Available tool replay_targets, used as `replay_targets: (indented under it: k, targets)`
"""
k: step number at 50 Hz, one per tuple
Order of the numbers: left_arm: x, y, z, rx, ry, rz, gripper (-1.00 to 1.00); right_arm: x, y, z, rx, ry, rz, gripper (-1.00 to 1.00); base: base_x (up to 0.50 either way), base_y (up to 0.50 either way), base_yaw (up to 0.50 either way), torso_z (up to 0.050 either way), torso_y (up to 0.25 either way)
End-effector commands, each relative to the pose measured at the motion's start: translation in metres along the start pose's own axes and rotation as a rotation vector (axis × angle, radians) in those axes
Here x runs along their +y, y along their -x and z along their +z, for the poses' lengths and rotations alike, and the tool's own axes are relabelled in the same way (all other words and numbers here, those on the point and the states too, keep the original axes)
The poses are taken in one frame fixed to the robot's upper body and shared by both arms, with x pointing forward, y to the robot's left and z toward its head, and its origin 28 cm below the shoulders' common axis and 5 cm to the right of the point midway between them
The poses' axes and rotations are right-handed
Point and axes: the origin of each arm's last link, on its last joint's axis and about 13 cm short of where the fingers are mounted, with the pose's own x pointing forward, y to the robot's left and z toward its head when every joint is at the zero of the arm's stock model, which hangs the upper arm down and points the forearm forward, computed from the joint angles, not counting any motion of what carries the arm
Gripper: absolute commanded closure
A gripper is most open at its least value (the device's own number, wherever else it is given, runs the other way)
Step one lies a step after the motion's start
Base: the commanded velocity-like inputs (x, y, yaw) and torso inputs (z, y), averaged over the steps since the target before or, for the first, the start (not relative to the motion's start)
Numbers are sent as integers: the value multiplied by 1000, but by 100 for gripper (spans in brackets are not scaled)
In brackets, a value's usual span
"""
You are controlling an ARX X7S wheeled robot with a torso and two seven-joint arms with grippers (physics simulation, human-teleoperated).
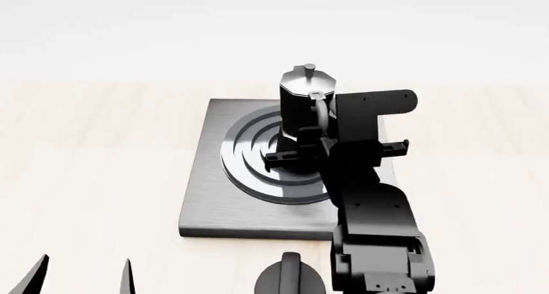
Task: Put the moka pot on the stove.
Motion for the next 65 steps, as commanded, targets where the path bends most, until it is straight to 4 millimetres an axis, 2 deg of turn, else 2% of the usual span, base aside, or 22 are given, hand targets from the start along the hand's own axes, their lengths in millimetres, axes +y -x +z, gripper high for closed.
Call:
replay_targets:
  k: [1,8,24,25,40,51,65]
  targets:
    - [0,0,0,-1,-3,0,-100,1,0,0,-2,-12,8,100,0,0,0,0,0]
    - [0,0,0,0,-4,0,-100,2,1,-4,9,-17,10,100,0,0,0,0,0]
    - [0,0,0,3,-7,-11,-100,0,10,-29,68,-35,26,100,1,0,0,0,0]
    - [0,0,0,3,-8,-10,-100,0,10,-31,73,-37,30,-100,0,0,0,0,0]
    - [0,0,0,4,-10,-12,-100,-4,15,-40,99,-29,32,-100,0,0,0,0,0]
    - [0,0,0,7,-10,-16,-100,-5,11,-30,53,-29,62,-100,0,0,0,0,0]
    - [0,0,0,2,-11,-17,-100,-2,11,-32,4,29,104,-100,0,0,0,0,0]
